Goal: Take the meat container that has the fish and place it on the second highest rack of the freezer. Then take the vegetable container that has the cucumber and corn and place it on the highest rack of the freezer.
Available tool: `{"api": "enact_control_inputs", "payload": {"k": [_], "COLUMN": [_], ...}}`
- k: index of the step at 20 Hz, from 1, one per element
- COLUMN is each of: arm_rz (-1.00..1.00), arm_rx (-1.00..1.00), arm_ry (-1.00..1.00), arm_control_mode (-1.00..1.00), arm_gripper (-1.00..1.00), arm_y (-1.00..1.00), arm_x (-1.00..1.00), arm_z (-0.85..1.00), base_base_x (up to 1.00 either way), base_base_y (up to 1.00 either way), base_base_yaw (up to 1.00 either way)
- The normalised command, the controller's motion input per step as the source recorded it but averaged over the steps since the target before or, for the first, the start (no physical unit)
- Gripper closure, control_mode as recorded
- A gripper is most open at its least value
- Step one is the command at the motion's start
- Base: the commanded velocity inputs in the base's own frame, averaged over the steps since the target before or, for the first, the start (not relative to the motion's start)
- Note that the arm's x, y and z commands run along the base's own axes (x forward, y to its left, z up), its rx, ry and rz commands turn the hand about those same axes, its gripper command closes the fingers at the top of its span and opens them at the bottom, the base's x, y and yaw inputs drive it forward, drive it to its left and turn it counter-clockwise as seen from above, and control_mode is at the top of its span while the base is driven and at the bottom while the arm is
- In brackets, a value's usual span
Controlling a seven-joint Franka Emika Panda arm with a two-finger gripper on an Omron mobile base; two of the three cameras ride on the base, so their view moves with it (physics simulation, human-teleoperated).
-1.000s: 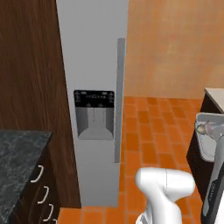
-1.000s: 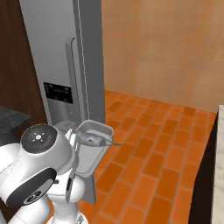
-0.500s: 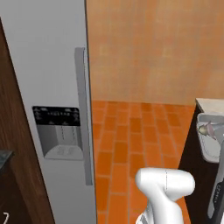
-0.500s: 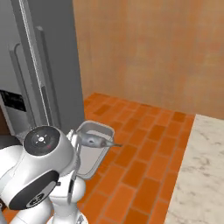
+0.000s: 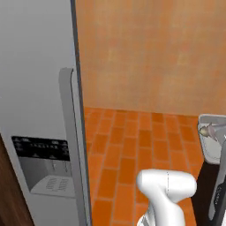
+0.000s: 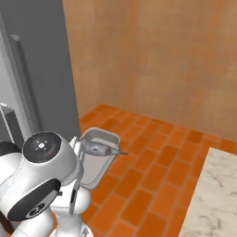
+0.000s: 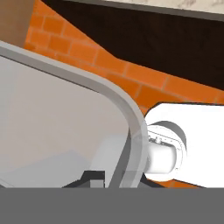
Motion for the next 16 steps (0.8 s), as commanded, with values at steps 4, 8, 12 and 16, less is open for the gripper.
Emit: {"api": "enact_control_inputs", "payload": {"k": [4, 8, 12, 16], "arm_rz": [0.0, 0.0, 0.0, 0.0], "arm_rx": [0.0, 0.0, 0.0, 0.0], "arm_ry": [0.0, 0.0, 0.0, 0.0], "arm_control_mode": [1.0, 1.0, 1.0, 1.0], "arm_gripper": [1.0, 1.0, 1.0, 1.0], "arm_y": [0.0, 0.0, 0.0, 0.0], "arm_x": [0.0, 0.0, 0.0, 0.0], "arm_z": [0.0, 0.0, 0.0, 0.0], "base_base_x": [0.77, 0.8, 0.62, 0.49], "base_base_y": [-0.24, -0.35, -0.39, -0.23], "base_base_yaw": [0.24, 0.3, 0.42, 0.5]}}
